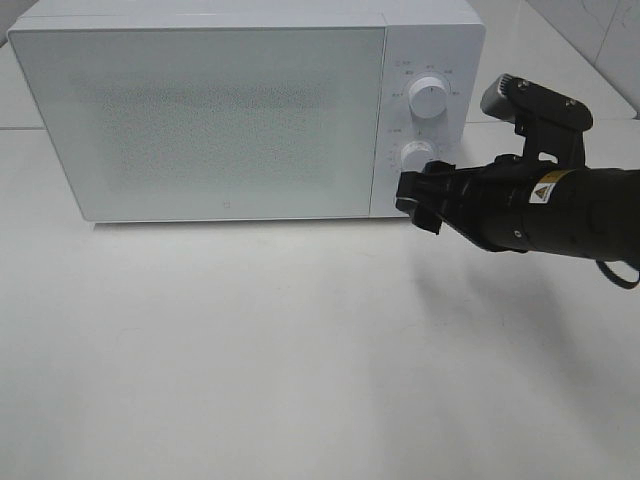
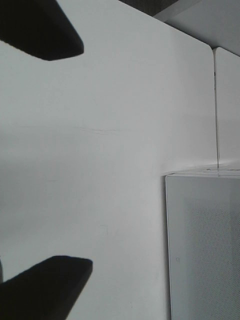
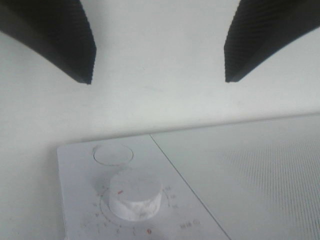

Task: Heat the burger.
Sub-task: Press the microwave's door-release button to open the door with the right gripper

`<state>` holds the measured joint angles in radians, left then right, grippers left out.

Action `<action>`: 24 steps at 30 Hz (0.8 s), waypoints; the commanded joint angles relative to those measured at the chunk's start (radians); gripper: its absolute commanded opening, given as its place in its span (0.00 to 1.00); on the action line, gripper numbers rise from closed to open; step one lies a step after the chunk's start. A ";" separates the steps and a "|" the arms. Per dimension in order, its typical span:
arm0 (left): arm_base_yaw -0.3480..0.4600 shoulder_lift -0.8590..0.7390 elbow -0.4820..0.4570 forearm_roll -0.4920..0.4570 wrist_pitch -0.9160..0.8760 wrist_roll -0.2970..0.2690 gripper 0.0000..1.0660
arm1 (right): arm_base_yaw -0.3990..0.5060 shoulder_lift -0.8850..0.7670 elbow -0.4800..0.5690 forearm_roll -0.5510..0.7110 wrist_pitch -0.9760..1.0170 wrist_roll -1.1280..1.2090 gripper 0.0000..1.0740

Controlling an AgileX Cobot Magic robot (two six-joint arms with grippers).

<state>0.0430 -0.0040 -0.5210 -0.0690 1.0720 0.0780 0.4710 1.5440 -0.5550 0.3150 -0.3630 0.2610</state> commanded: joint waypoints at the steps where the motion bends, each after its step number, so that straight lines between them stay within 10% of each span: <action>1: 0.000 -0.023 0.004 -0.004 0.002 -0.004 0.94 | -0.018 -0.046 -0.019 -0.072 0.129 -0.059 0.66; 13: 0.000 -0.023 0.004 -0.004 0.002 -0.004 0.94 | -0.022 -0.281 -0.103 -0.347 0.800 -0.115 0.66; 24: 0.000 -0.023 0.004 -0.004 0.002 -0.004 0.94 | -0.022 -0.568 -0.103 -0.348 1.076 -0.199 0.72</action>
<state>0.0430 -0.0040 -0.5210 -0.0690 1.0720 0.0780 0.4550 0.9920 -0.6510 -0.0240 0.6870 0.0830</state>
